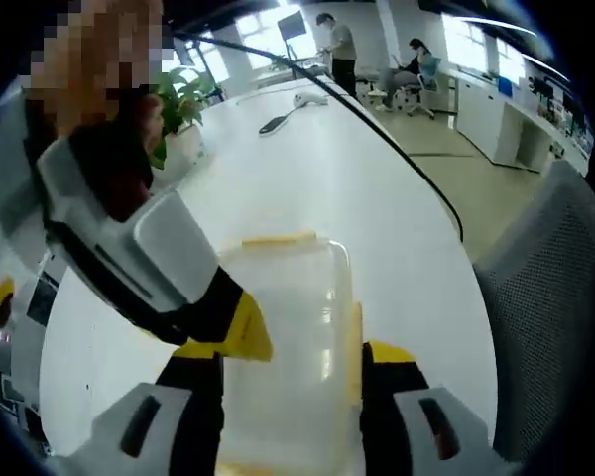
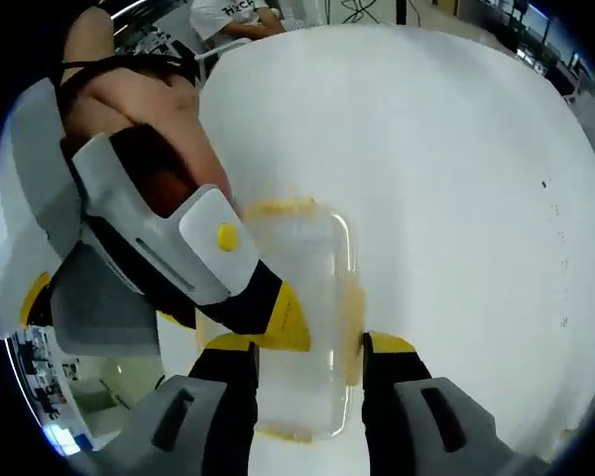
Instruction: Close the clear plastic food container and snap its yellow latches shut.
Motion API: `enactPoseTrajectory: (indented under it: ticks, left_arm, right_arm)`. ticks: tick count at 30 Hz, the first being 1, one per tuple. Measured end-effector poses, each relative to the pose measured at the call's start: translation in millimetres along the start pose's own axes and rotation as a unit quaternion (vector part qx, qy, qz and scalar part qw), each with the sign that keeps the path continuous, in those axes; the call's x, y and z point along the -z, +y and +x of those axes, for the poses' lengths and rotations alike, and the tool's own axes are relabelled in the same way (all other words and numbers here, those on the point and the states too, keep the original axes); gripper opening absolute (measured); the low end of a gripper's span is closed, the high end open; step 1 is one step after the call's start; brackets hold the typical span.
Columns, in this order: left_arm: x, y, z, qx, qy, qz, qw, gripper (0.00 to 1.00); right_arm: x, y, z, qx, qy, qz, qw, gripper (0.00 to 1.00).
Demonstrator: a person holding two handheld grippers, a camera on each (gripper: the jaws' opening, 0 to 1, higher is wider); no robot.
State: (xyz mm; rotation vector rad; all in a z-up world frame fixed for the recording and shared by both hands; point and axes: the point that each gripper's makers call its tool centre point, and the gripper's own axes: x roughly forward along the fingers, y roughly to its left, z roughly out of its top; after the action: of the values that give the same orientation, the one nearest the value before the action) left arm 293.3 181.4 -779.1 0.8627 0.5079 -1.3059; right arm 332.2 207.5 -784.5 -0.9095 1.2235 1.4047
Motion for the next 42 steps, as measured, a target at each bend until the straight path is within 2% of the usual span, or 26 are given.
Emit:
enactPoseTrajectory:
  ticks: [8,9,10,11,15,21,23,27,31,33,36,38,39,40,41,42]
  left_arm:
    - [0.6,0.8,1.9,0.0,0.016,-0.002,0.9999,0.5]
    - [1.0,0.8,1.8,0.0,0.018,-0.001,0.9998,0.5]
    - [2.7,-0.6,1.6,0.0,0.021,-0.008,0.9998,0.5]
    - [2.2,0.5,1.5,-0.001,0.02,-0.003,0.9998,0.5]
    - [3.4,2.0,1.5,-0.004,0.021,-0.003,0.9998,0.49]
    - [3.5,3.1,0.3,-0.005,-0.007,-0.009,0.9999,0.48]
    - [2.5,3.0,0.1,0.0,-0.014,-0.008,0.9999,0.49]
    - [-0.2,2.8,-0.8,0.011,-0.012,-0.008,0.9998,0.51]
    - [-0.9,3.2,-1.1,0.022,-0.009,-0.011,0.9997,0.51]
    - [-1.9,3.4,-2.0,0.031,-0.012,-0.025,0.9991,0.51]
    - [-5.3,5.3,-5.6,0.064,-0.025,-0.078,0.9946,0.49]
    - [-5.6,6.8,-6.0,0.065,-0.018,-0.069,0.9953,0.49]
    - [-7.0,2.5,-4.6,0.065,-0.014,-0.039,0.997,0.47]
    - [-9.6,-6.2,-3.1,0.08,-0.019,0.001,0.9966,0.45]
    - [-4.6,-3.3,-3.4,0.052,-0.004,-0.011,0.9986,0.46]
    - [-4.2,-2.7,-4.3,0.051,-0.001,-0.023,0.9985,0.46]
  right_arm:
    - [1.9,0.7,0.5,-0.001,0.007,0.002,1.0,0.37]
    - [2.2,1.1,0.8,-0.004,-0.001,0.013,0.9999,0.35]
    - [-4.9,4.1,2.6,-0.014,-0.023,0.008,0.9996,0.36]
    - [1.9,4.3,-2.2,-0.009,-0.009,0.012,0.9998,0.35]
    - [1.4,4.6,-0.4,-0.006,0.002,0.01,0.9999,0.36]
    - [3.4,1.9,0.4,-0.013,0.006,0.026,0.9996,0.36]
    - [3.5,1.6,0.9,-0.009,0.016,0.024,0.9995,0.37]
    - [3.8,2.1,1.1,0.001,0.041,0.014,0.9991,0.37]
    - [5.4,0.3,-0.1,0.006,0.038,0.019,0.9991,0.37]
    - [5.6,0.7,-0.4,0.015,0.034,0.027,0.9989,0.37]
    - [5.3,1.6,-1.6,0.035,0.022,0.04,0.9983,0.37]
    - [6.3,1.6,-2.8,0.039,0.009,0.049,0.998,0.37]
    - [6.6,1.4,-3.0,0.039,0.007,0.052,0.9979,0.36]
    - [6.3,1.2,-2.8,0.039,0.007,0.052,0.9978,0.37]
    - [7.2,2.1,-1.3,0.039,0.008,0.049,0.998,0.37]
    - [5.9,3.0,-1.1,0.039,0.008,0.051,0.9979,0.37]
